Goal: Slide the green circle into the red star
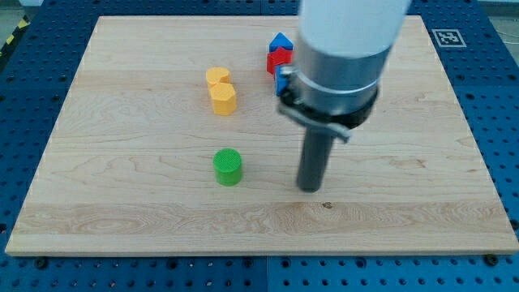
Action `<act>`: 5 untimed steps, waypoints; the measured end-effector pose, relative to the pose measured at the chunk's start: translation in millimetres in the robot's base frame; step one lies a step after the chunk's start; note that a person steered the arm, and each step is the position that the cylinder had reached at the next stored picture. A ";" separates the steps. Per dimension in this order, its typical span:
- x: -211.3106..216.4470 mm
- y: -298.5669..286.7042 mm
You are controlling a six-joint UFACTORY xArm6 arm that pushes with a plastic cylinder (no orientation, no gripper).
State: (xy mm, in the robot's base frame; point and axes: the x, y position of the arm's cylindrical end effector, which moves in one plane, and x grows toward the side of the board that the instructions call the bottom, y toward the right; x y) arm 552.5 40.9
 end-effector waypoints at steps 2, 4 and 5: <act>15.3 -22.7; 20.4 -95.4; 3.9 -107.7</act>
State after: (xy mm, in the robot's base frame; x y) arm 556.4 -66.9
